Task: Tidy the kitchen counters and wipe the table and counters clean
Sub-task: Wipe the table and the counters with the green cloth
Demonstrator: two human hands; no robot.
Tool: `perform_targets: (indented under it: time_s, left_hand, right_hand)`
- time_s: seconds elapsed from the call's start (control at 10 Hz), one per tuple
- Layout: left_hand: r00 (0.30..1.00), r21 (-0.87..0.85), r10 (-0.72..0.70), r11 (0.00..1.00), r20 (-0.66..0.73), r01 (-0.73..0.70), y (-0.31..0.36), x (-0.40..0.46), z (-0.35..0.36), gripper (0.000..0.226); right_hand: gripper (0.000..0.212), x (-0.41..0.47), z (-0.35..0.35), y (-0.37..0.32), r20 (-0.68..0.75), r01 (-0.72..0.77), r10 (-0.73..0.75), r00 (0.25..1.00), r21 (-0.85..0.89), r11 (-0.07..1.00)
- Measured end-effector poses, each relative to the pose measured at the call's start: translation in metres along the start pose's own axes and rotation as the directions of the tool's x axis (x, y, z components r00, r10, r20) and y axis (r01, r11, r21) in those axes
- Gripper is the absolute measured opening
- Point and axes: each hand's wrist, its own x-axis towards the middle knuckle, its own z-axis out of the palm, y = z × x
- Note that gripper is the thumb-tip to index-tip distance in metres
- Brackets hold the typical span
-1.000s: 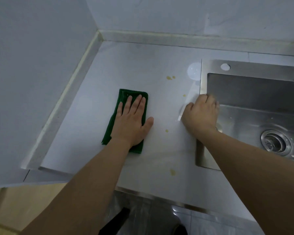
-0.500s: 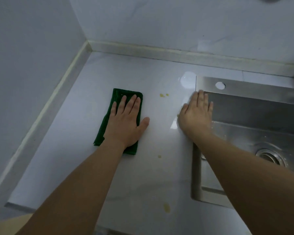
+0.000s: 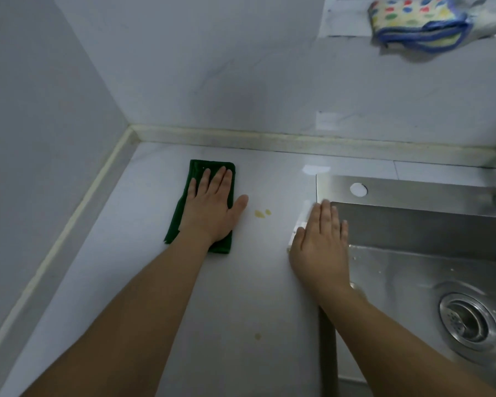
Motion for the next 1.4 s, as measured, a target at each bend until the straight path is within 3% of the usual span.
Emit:
perform_targets:
  time_s: [0.4, 1.0, 1.4]
  left_hand:
    - [1.0, -0.01, -0.011, 1.0, -0.025, 0.011, -0.007, 0.072, -0.003, 0.07]
    - [1.0, -0.01, 0.008, 1.0, -0.008, -0.008, 0.025, 0.064, 0.001, 0.072]
    - [0.999, -0.031, 0.048, 0.998, 0.004, -0.048, 0.027, -0.002, 0.004, 0.069]
  right_hand:
    - [0.07, 0.008, 0.003, 0.005, 0.024, -0.003, 0.0, 1.0, 0.123, 0.992]
    - [0.067, 0.008, 0.0, 0.001, 0.043, -0.021, 0.018, 0.999, 0.071, 0.997]
    - [0.061, 0.006, -0.005, 0.001, 0.06, -0.035, 0.03, 0.998, 0.087, 0.996]
